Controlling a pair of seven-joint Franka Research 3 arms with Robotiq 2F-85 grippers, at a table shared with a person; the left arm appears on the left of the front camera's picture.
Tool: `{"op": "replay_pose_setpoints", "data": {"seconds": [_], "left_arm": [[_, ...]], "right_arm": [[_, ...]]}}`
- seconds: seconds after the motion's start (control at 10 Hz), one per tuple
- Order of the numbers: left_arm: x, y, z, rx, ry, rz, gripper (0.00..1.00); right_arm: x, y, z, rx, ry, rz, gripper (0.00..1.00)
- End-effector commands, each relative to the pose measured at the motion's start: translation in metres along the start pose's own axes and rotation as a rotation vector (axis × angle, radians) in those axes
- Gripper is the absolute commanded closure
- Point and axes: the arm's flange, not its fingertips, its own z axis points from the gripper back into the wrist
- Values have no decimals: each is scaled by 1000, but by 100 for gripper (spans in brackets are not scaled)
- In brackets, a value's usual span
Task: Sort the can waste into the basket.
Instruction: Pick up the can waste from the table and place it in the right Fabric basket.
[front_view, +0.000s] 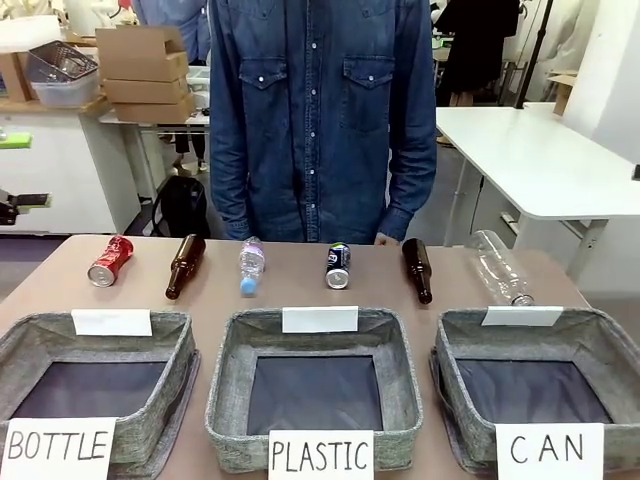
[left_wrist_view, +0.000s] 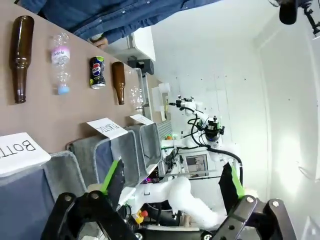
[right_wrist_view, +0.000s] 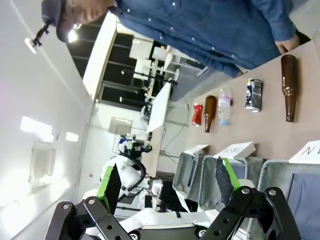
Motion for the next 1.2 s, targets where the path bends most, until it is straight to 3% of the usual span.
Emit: {"op": "replay_pose_setpoints", "data": {"seconds": [0.0,0.1,0.2,0.3,0.4,0.5,0.7,0.9,1.1], "left_arm": [[-2,-10,9,-20,23,-50,0],[-2,-10,9,-20,23,-50,0],[-2,-10,9,-20,23,-50,0],[-2,-10,9,-20,23,-50,0],[-2,-10,9,-20,23,-50,0],[-2,-10,9,-20,23,-50,0],[-2,-10,9,-20,23,-50,0],[-2,-10,9,-20,23,-50,0],[-2,-10,9,-20,23,-50,0]], "right_arm": [[1,3,4,3,5,48,0],[0,0,0,0,0,0,0],[-1,16,-41,-203,156,95,0],[7,31,-92,-314,291,221,0],[13,36,-127,-347,372,267,0],[17,35,-133,-361,440,264,0],[27,29,-44,-210,358,207,0],[8,32,25,-193,275,232,0],[-1,30,48,-206,216,239,0]]}}
